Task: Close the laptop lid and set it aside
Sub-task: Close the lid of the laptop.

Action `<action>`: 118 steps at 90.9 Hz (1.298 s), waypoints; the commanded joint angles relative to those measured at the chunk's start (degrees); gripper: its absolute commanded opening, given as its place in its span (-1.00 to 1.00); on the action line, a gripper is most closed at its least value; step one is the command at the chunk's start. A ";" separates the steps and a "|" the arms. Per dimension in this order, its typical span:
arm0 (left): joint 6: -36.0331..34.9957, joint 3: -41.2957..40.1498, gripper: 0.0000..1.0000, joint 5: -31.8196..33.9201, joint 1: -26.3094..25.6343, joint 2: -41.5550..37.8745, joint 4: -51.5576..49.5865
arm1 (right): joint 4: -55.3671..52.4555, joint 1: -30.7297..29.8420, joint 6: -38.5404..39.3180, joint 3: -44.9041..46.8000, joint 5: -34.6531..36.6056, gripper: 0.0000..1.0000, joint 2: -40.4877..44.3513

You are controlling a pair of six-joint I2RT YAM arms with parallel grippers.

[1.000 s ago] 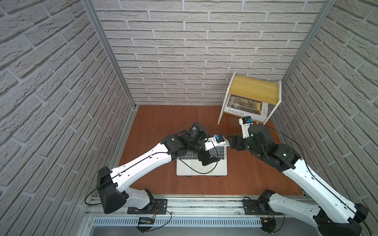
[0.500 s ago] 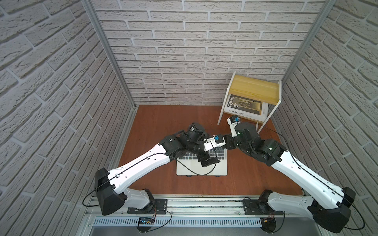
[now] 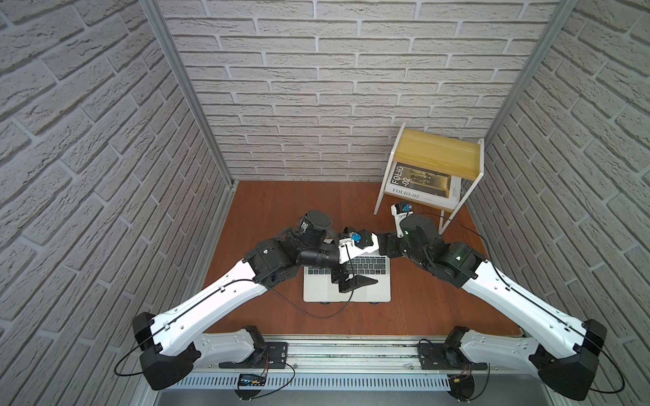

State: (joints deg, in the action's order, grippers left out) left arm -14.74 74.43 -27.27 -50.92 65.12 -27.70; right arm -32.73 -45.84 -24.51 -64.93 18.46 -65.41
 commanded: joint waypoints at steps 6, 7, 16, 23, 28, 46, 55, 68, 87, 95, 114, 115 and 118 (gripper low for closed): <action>15.71 -2.18 0.95 15.61 5.88 -4.71 11.52 | -0.87 -1.39 -0.18 2.14 0.70 0.67 0.86; 16.85 -2.41 0.95 16.74 7.04 -4.99 11.74 | -0.85 -1.41 -0.18 2.20 0.66 0.67 0.88; 27.73 -6.11 0.96 21.82 18.83 -7.08 12.53 | -0.71 -1.61 -0.20 2.75 0.84 0.67 1.11; 35.82 -10.54 0.97 18.01 27.13 -8.72 13.26 | -0.67 -1.71 -0.17 3.09 1.10 0.68 1.15; 39.45 -14.67 0.96 15.23 33.45 -9.44 13.31 | -0.86 -1.73 -0.27 3.21 1.60 0.69 1.01; 39.75 -25.76 0.97 16.86 39.32 -13.14 11.06 | -1.14 -1.62 -2.36 4.88 3.06 0.71 1.61; 40.57 -30.06 0.97 15.65 38.99 -14.09 12.99 | 0.04 -1.54 -3.79 7.40 4.10 0.73 2.65; 41.02 -32.62 0.97 15.54 37.34 -13.83 13.46 | -0.32 -1.29 -5.24 9.44 5.21 0.74 2.76; 41.16 -34.86 0.96 17.72 34.59 -14.43 12.50 | -0.08 -0.90 -6.04 11.67 4.90 0.76 3.10; 41.25 -35.43 0.97 18.82 33.98 -15.04 11.22 | -0.01 -0.69 -6.28 12.05 4.81 0.77 3.26; 43.48 -40.12 0.97 18.46 33.60 -17.80 13.20 | 2.18 1.99 -8.01 14.35 -0.38 0.80 3.82; 43.66 -40.32 0.97 18.34 33.65 -17.91 13.42 | 2.38 2.16 -8.10 14.46 -0.67 0.80 3.89; 44.11 -41.09 0.97 18.17 33.63 -18.18 13.77 | 2.56 2.69 -8.34 14.81 -1.44 0.80 4.04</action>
State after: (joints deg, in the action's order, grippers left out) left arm 27.62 36.32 -8.99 -16.88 48.23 -16.43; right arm -30.02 -44.69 -31.70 -52.36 20.36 -62.48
